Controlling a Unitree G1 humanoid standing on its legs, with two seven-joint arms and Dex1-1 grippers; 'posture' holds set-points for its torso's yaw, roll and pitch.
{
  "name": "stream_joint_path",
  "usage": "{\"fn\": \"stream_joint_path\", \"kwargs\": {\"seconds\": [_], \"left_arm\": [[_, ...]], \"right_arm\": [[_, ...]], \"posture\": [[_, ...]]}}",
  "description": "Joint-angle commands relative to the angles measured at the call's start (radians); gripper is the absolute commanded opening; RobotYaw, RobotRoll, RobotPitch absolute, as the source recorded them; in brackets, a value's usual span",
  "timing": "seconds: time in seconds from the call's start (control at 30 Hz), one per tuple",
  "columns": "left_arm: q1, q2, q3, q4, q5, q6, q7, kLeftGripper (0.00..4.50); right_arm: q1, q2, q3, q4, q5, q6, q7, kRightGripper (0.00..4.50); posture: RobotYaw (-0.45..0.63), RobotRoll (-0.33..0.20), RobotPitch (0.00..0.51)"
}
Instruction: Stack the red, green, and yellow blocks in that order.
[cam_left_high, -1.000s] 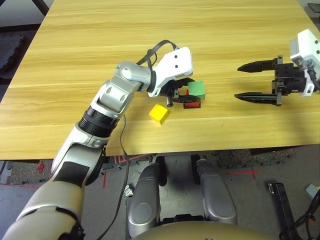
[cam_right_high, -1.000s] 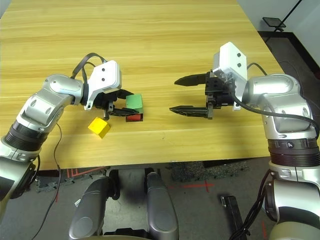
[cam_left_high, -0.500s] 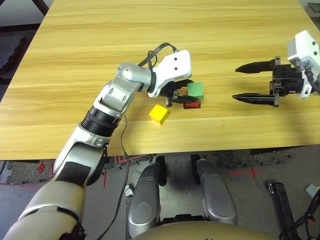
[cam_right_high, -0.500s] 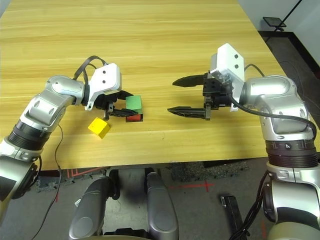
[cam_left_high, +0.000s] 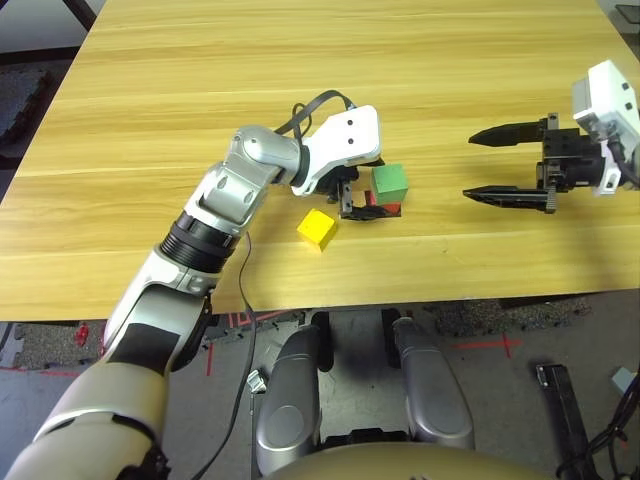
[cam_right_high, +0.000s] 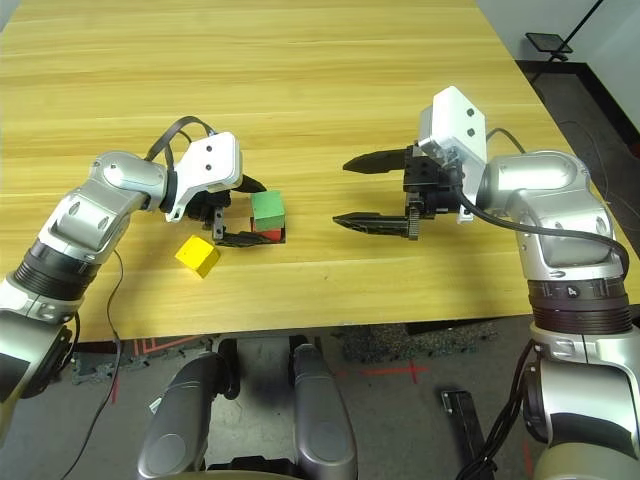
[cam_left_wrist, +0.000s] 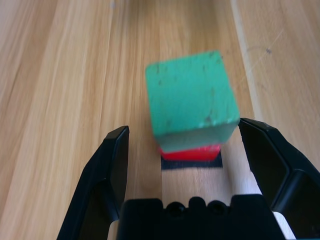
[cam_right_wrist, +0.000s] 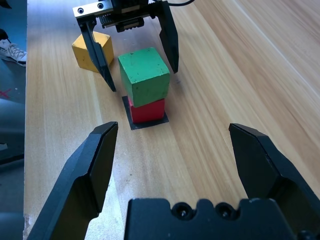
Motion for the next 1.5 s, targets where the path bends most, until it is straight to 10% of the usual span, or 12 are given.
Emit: {"fn": "stream_joint_path", "kwargs": {"seconds": [0.03, 0.4, 0.77, 1.17, 1.5], "left_arm": [[0.005, 0.047, 0.011, -0.036, 0.006, 0.018, -0.025, 4.47], [0.069, 0.181, 0.199, -0.309, -0.074, 0.464, 0.118, 4.47], [0.314, 0.031, 0.475, -0.786, -0.116, 1.023, 0.503, 4.47], [0.341, -0.158, 0.534, -0.906, -0.232, 1.147, 0.635, 4.47], [0.402, -0.002, 0.533, -0.967, -0.329, 1.147, 0.633, 4.47]], "right_arm": [[-0.003, 0.006, 0.009, 0.009, 0.000, -0.016, 0.010, 4.50], [0.011, 0.013, 0.006, 0.016, 0.001, -0.027, 0.002, 4.50], [0.016, 0.041, 0.011, 0.053, -0.006, -0.047, -0.016, 4.50], [-0.030, 0.085, 0.034, 0.147, -0.038, -0.103, -0.005, 4.50], [-0.036, 0.105, 0.039, 0.175, -0.049, -0.119, 0.002, 4.50]], "posture": [[0.23, 0.085, 0.295], [0.24, 0.100, 0.298], [0.30, 0.138, 0.306], [0.33, 0.144, 0.299], [0.35, 0.147, 0.307]]}}
